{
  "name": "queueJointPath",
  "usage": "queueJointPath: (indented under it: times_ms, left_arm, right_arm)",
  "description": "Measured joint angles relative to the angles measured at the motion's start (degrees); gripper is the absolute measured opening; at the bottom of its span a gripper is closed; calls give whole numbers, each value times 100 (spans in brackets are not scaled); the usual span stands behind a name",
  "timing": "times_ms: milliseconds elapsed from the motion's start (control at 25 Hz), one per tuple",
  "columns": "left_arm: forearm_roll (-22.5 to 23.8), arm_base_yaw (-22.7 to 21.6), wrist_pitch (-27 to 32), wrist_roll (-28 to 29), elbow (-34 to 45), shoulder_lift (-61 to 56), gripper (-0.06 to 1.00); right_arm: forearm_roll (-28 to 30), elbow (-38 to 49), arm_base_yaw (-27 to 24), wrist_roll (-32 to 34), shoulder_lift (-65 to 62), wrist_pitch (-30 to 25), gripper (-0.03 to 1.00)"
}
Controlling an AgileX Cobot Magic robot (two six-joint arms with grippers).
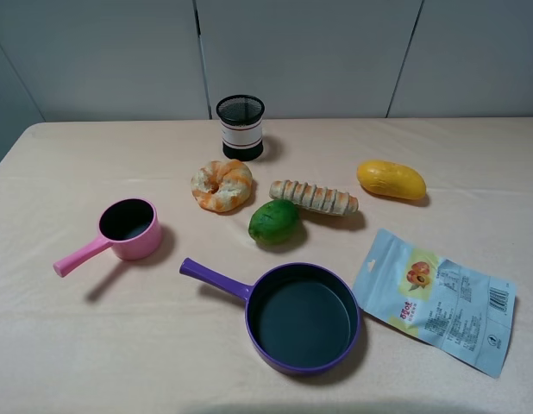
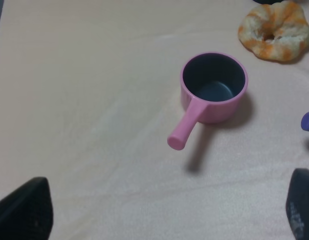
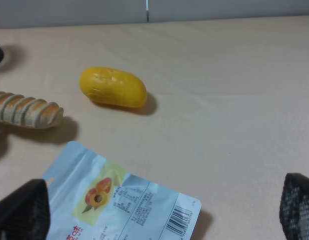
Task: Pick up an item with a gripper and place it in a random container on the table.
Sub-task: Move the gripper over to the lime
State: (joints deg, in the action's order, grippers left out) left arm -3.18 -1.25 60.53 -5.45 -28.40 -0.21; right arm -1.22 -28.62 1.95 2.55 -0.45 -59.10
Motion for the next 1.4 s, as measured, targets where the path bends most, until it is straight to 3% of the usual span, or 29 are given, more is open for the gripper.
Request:
queueJointPath:
  times_ms: [1000,1400]
  left_arm:
    - [0,0,18,2,-95,21,94]
    - [0,0,21,-50,-591,1175,93]
  right_arm:
    - [0,0,0,0,0,0,69]
    - [0,0,0,0,0,0,69]
